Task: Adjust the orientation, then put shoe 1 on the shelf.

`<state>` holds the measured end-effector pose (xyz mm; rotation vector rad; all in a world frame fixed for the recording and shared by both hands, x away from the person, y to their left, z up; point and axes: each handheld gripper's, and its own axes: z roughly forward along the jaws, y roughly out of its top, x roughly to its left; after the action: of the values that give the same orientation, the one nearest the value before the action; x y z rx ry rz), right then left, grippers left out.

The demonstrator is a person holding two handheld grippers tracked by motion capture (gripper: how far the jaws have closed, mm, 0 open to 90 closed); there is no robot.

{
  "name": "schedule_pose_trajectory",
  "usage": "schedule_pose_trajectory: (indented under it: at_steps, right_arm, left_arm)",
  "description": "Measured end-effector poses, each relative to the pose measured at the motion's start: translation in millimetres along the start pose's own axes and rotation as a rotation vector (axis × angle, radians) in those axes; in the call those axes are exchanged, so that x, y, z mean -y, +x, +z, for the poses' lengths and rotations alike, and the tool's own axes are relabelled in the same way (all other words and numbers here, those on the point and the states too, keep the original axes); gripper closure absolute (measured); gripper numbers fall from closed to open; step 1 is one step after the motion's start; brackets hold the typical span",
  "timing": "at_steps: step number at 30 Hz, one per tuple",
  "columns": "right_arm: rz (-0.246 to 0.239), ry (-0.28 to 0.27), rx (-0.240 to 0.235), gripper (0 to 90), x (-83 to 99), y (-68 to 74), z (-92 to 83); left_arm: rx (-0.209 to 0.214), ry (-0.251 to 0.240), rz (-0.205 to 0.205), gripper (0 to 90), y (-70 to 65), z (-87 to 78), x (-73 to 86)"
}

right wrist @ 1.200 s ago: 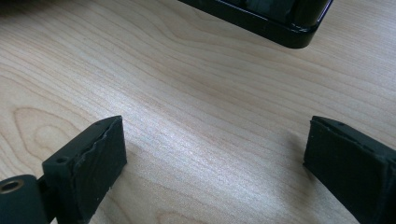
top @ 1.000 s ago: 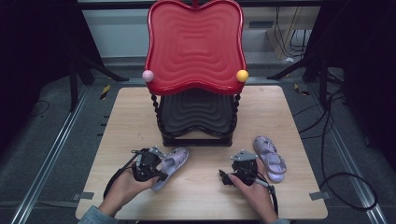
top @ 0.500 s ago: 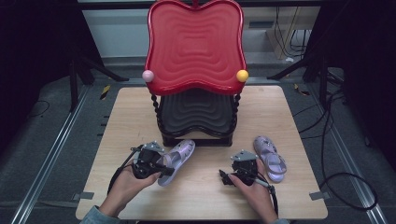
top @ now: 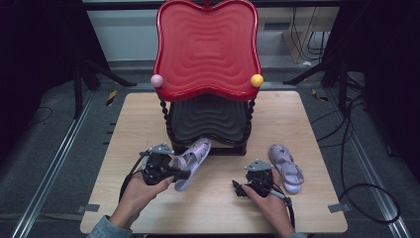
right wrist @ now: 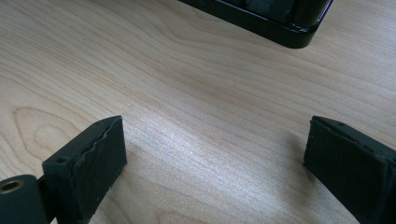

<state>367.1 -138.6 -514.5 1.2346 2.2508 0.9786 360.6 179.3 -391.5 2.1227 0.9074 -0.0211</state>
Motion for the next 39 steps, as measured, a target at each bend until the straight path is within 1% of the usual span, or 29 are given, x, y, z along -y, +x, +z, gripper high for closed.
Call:
schedule_pose_trajectory:
  at_steps: [4,7,12,19,21,24,25,27,30,34,35,39]
  right_arm:
    - [0.000,0.000,0.000,5.9,0.0,0.0,0.0]
    - [0.001,0.000,-0.001,5.9,0.0,0.1,0.0]
    - [0.001,-0.002,-0.002,5.9,0.0,0.1,0.1]
    - [-0.003,-0.002,-0.001,5.9,0.0,-0.2,0.0]
    - [-0.004,-0.003,0.000,5.9,0.0,-0.3,0.2]
    - [-0.004,-0.003,0.000,5.9,0.0,-0.3,0.2]
    - [-0.004,-0.002,0.000,5.9,0.0,-0.2,0.1]
    - [-0.004,-0.003,0.000,5.9,0.0,-0.2,0.2]
    - [-0.003,-0.003,-0.002,5.9,0.0,-0.2,0.1]
    - [-0.003,-0.002,-0.001,5.9,0.0,-0.2,0.0]
    - [-0.003,-0.002,-0.001,5.9,0.0,-0.2,0.0]
    - [-0.003,-0.002,-0.001,5.9,0.0,-0.2,0.0]
  left_arm:
    - [0.000,-0.039,-0.001,86.4,-4.3,-3.9,-5.5]
    - [-0.008,-0.068,-0.006,86.4,-6.2,-5.6,-13.1]
    - [-0.037,-0.123,-0.011,86.4,-5.9,-5.5,-30.8]
    - [-0.082,-0.220,-0.039,86.4,-4.7,1.0,-53.8]
    - [-0.104,-0.234,-0.039,86.4,-4.2,4.4,-58.8]
    - [-0.118,-0.258,-0.053,86.4,-1.8,9.8,-64.9]
    - [-0.129,-0.268,-0.054,86.4,-0.8,12.1,-67.2]
    - [-0.140,-0.287,-0.060,86.4,0.0,15.4,-69.8]
    - [-0.170,-0.305,-0.067,86.4,1.1,20.3,-73.0]
    - [-0.197,-0.336,-0.082,86.4,3.2,24.7,-76.5]
    - [-0.207,-0.342,-0.081,86.4,3.4,25.9,-77.8]
    - [-0.212,-0.358,-0.067,86.4,3.5,30.1,-82.5]
